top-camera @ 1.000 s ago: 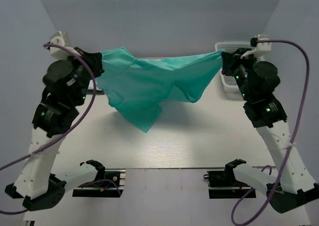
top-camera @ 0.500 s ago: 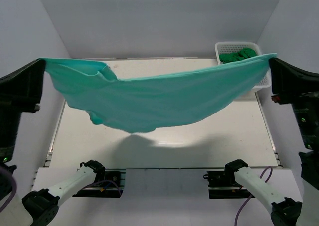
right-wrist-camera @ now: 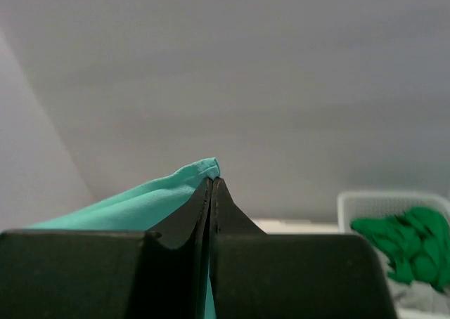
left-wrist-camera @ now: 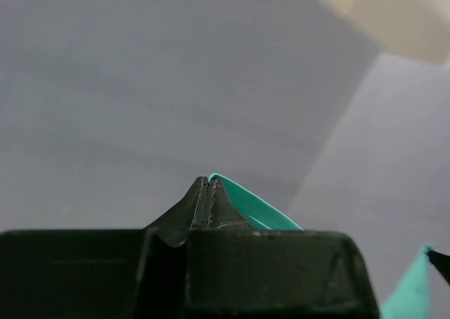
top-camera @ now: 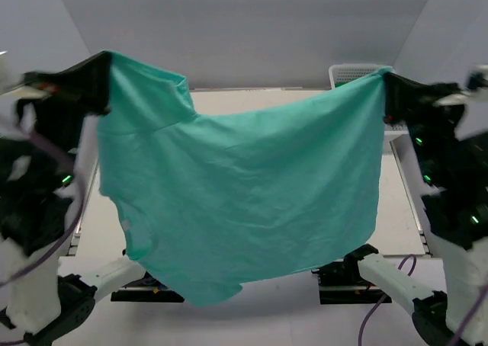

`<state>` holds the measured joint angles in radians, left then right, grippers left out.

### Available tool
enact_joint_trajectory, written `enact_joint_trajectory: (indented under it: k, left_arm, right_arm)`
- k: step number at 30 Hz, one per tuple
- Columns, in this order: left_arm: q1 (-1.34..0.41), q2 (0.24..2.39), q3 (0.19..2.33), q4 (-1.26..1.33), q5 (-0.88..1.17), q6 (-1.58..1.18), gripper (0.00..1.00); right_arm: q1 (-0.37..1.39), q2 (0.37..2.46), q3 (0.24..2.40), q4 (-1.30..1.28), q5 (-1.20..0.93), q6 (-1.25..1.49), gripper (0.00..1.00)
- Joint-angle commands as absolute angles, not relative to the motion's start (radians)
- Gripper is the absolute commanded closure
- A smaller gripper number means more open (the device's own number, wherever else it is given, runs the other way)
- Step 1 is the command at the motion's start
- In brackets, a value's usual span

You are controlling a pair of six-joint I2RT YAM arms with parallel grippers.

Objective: Fold and stack the t-shirts
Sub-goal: Flatten out the tshirt

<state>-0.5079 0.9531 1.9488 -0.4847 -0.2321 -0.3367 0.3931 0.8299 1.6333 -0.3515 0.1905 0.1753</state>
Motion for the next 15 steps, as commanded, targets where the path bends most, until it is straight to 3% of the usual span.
enact_joint_trajectory:
  k: [1, 8, 15]
  left_arm:
    - [-0.502, 1.089, 1.800, -0.456, -0.431, -0.295, 1.00]
    - [-0.482, 1.432, 1.654, -0.394, -0.670, -0.305, 1.00]
    - [-0.377, 1.885, 1.704, -0.388, -0.627, -0.327, 1.00]
  right_arm:
    - [0.390, 0.945, 1.533, -0.308, 0.354, 0.184, 1.00]
    - [0.382, 1.175, 1.287, -0.170, 0.514, 0.235, 1.00]
    - [0.342, 1.577, 1.322, -0.143, 0.476, 0.239, 1.00]
